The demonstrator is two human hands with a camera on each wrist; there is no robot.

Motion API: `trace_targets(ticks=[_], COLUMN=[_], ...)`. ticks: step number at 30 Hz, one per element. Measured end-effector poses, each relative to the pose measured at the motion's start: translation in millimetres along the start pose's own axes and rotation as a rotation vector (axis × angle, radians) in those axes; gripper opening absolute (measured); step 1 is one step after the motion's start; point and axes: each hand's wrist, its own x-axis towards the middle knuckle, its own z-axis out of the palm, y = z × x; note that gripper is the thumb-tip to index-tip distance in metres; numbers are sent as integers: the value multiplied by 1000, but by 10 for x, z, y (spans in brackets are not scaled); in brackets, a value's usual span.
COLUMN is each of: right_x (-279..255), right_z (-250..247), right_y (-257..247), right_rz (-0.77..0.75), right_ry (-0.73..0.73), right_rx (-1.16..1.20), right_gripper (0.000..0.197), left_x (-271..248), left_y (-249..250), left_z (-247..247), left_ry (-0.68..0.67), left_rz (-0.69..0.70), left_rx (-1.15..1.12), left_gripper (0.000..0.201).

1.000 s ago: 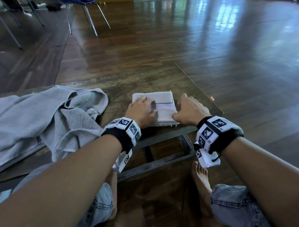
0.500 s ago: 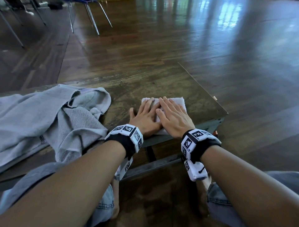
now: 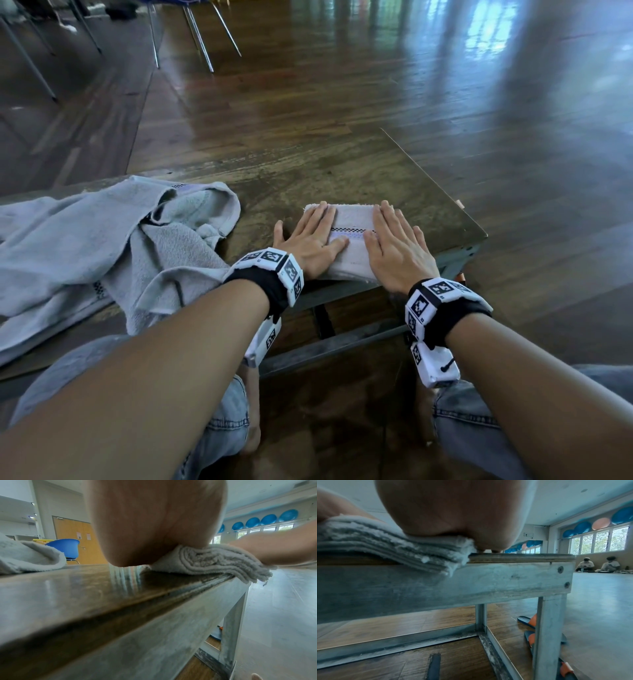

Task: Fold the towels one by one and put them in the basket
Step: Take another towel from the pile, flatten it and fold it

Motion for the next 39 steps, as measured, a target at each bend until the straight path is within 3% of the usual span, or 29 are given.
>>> trace_targets(ticks=[6, 10, 14, 18, 21, 27, 32, 34, 36, 38, 39], right_x=[-2, 23, 36, 16, -22, 32, 94, 128, 132, 166, 177], right_z=[-54, -55, -51, -38, -41, -247, -330, -351, -363, -338, -337], right_y=[43, 17, 6, 36, 7, -204, -259, -294, -361, -425, -467], right_rz=[27, 112, 129, 88, 84, 266, 320, 299, 268, 228, 227], right_ry=[-56, -78, -110, -122, -95, 218, -15, -43, -25, 28, 52], right_rx=[3, 43, 80, 117, 205, 627, 737, 853, 962, 986, 1010], right_gripper=[62, 61, 62, 63, 68, 75, 107, 116, 101, 48, 30], left_x=[27, 18, -9, 8, 12, -33, -119, -178, -230, -271, -280], left_y=[37, 166, 247, 310, 298, 214, 61, 8, -44, -90, -111], left_z=[-13, -136, -377, -552, -636, -711, -754, -782, -795, -807, -816], left_ry=[2, 56, 105, 151, 213, 220, 167, 146, 155, 238, 318], left_rz=[-40, -224, -381, -358, -361, -286, -158, -92, -49, -17, -2], left_rx=[14, -4, -17, -283, -564, -877, -1138, -1221, -1268, -1264, -1230], left_gripper=[74, 83, 60, 20, 26, 31, 32, 30, 31, 41, 45])
